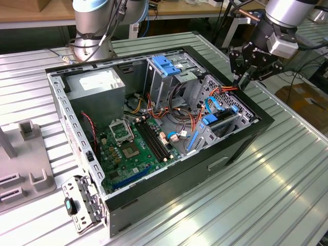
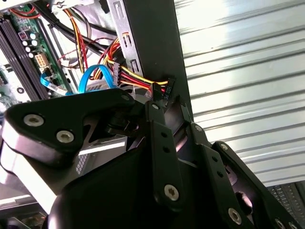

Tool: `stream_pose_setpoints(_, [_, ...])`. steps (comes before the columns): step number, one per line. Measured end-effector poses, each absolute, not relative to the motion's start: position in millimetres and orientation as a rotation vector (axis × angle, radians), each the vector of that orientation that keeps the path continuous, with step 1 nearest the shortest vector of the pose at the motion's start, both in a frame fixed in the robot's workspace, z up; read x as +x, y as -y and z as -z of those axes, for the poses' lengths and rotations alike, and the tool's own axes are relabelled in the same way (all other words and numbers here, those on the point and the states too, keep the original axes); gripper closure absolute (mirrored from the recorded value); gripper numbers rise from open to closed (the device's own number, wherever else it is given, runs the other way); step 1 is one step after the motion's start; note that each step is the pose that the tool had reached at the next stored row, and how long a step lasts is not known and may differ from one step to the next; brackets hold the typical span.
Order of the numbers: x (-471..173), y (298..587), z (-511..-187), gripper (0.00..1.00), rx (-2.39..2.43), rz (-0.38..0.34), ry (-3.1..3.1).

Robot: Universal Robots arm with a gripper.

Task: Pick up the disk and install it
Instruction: 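Insert the second disk wire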

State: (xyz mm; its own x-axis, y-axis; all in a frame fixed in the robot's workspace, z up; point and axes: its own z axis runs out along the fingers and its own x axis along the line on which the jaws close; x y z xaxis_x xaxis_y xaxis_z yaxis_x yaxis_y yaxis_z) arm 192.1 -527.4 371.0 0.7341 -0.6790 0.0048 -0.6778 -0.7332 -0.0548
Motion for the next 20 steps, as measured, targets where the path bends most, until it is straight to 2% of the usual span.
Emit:
stream_pose_setpoints(9, [192.7,527.4,-368.6,0.7,-2.976,0.031,-0.831])
stream_pose_setpoints(20, [192.7,526.6,-368.6,0.7,-2.977,0.031,-0.828])
